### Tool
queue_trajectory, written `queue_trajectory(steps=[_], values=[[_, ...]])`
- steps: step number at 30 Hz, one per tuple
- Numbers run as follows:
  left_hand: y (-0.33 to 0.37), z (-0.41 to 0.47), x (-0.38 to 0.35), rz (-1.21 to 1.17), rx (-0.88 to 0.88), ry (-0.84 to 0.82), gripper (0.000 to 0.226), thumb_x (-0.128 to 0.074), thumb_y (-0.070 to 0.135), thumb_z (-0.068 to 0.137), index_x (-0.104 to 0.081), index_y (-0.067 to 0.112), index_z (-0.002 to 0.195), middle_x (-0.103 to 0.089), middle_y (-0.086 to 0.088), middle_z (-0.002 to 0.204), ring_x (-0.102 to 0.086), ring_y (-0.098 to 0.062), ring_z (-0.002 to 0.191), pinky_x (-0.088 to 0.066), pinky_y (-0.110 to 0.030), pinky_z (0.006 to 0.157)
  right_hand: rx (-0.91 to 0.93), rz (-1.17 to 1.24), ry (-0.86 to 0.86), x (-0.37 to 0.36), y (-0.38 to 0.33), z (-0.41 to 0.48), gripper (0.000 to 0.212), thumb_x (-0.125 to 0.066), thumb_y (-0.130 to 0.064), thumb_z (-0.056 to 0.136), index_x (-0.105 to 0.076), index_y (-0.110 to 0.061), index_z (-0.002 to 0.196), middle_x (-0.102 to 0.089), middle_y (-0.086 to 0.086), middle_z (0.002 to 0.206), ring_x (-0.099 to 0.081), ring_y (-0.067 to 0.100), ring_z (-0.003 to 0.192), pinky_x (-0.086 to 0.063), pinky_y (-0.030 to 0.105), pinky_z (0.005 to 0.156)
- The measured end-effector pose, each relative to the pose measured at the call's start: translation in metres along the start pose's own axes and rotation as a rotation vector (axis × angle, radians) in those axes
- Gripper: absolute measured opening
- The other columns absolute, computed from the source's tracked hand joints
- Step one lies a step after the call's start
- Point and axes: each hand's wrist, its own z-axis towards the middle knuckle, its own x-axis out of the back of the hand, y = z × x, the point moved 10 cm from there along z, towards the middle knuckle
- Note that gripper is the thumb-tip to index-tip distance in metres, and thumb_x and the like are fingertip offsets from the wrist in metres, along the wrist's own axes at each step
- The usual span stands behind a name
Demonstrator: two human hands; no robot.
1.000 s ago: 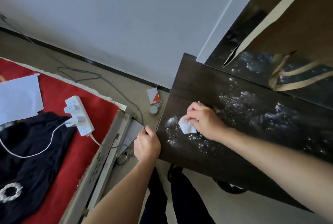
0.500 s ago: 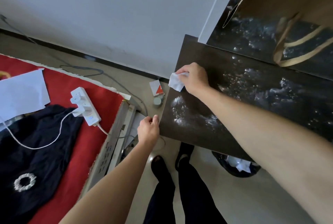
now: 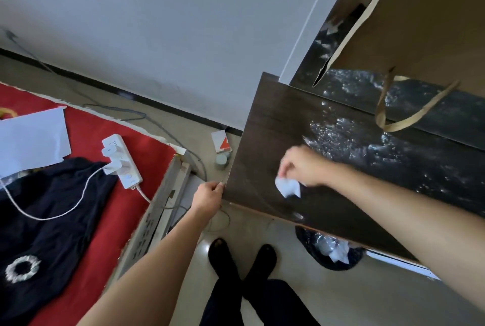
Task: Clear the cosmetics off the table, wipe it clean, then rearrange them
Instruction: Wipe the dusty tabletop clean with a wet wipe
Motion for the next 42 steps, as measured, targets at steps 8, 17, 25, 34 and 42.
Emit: queue_trajectory(steps=[8, 17, 25, 34, 42], values=[[-0.008, -0.016, 0.0, -0.221, 0.045, -0.049, 0.025, -0.048, -0.005, 0.09, -0.069, 0.01, 0.091, -0.066, -0.001, 0.081, -0.061, -0.015, 0.075, -0.054, -0.029, 0.068, 0.161, 0.148, 0.283, -0.031, -0.057, 0.043, 0.011, -0.069, -0.022, 0.08, -0.071, -0.018, 0.09, -0.056, 0.004, 0.099, -0.053, 0.021, 0.097, -0.038, 0.029, 0.09], [-0.009, -0.019, -0.002, -0.241, 0.119, 0.089, 0.031, -0.045, -0.006, 0.084, -0.069, 0.014, 0.079, -0.07, -0.013, 0.092, -0.064, -0.027, 0.089, -0.056, -0.037, 0.069, 0.287, -0.203, -0.128, -0.094, 0.022, -0.086, 0.018, -0.062, -0.007, 0.081, -0.075, -0.018, 0.086, -0.062, 0.001, 0.095, -0.059, 0.021, 0.093, -0.043, 0.032, 0.095], [0.024, -0.035, -0.006, 0.042, 0.052, 0.397, 0.045, -0.027, 0.032, 0.099, -0.059, 0.0, 0.106, -0.059, -0.018, 0.105, -0.053, -0.036, 0.105, -0.038, -0.039, 0.087, 0.019, 0.161, 0.456, 0.032, 0.035, 0.026, 0.032, -0.052, 0.003, 0.079, -0.069, -0.014, 0.101, -0.055, 0.011, 0.11, -0.054, 0.029, 0.099, -0.04, 0.027, 0.079], [0.034, -0.036, -0.014, 0.136, 0.047, 0.385, 0.048, -0.016, 0.032, 0.101, -0.054, 0.005, 0.113, -0.057, -0.02, 0.119, -0.051, -0.037, 0.111, -0.037, -0.042, 0.094, 0.296, 0.067, 0.096, -0.08, 0.058, -0.097, 0.014, -0.06, -0.007, 0.081, -0.072, -0.013, 0.079, -0.058, 0.0, 0.085, -0.057, 0.02, 0.079, -0.043, 0.03, 0.081], [0.013, -0.033, -0.008, -0.065, 0.049, 0.276, 0.046, -0.03, 0.05, 0.097, -0.061, 0.016, 0.103, -0.063, -0.005, 0.094, -0.061, -0.025, 0.09, -0.05, -0.046, 0.09, 0.078, 0.338, 0.308, 0.017, 0.041, -0.001, 0.02, -0.06, -0.003, 0.08, -0.075, -0.015, 0.087, -0.072, 0.002, 0.086, -0.059, 0.013, 0.069, -0.041, 0.017, 0.057]])
